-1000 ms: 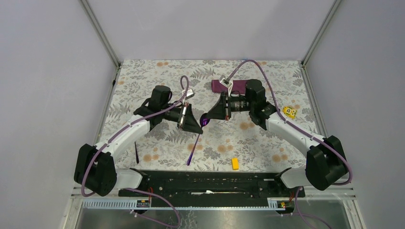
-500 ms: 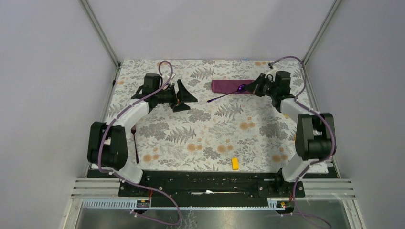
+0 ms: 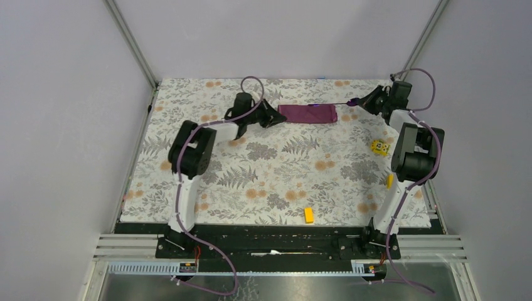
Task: Fold the napkin into a case and place the utensils inside
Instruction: Pick up the spoon from the folded napkin.
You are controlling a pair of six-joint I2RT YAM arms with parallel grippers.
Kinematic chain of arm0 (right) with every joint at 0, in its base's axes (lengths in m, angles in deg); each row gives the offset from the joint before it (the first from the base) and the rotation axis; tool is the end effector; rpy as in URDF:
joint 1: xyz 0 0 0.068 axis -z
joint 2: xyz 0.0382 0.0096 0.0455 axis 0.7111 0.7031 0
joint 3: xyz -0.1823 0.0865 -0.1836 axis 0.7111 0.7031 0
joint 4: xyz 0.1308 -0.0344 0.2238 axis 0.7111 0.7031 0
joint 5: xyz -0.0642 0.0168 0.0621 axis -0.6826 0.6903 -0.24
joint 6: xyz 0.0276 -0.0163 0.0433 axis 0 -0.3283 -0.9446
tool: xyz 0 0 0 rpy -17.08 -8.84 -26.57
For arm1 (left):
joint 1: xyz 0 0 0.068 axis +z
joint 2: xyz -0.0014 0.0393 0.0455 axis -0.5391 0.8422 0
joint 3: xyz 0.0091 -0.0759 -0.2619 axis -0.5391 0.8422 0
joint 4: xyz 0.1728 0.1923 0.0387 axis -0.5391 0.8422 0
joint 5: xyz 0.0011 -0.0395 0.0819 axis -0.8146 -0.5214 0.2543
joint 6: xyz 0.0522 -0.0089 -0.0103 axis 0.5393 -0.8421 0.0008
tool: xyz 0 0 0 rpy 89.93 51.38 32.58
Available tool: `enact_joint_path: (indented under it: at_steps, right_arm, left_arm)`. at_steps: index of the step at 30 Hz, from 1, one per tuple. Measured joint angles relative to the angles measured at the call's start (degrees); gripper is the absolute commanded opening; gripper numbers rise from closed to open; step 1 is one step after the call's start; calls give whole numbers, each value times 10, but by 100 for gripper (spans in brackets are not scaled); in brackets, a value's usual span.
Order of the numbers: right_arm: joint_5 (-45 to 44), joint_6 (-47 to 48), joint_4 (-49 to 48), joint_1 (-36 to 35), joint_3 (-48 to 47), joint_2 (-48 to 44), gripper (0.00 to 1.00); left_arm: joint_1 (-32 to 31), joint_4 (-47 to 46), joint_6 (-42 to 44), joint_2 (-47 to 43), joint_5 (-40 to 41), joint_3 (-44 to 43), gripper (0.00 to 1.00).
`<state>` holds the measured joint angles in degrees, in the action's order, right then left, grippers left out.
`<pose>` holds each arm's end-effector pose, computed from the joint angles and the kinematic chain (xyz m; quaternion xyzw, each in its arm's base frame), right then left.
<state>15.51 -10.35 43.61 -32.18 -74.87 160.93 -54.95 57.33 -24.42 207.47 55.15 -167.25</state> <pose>0.4570 -0.0891 0.2025 0.1742 0.8125 0.2818 0.4797 0.4374 -0.2017 0.1600 -0.1056 0.8028 -0.5391 0.2318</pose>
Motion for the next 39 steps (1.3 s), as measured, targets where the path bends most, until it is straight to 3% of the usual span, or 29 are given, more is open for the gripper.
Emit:
enact_joint_path:
  at_steps: [6,12,39]
  right_arm:
    - [-33,33,45,-2,-63,24,0]
    - [-40,52,66,-2,-79,49,0]
    - [-80,60,88,-37,-113,88,0]
  left_arm:
    - [-26,-53,-16,107,50,-113,0]
    - [-26,-62,-23,167,94,-179,0]
    - [7,-37,-18,210,121,-199,0]
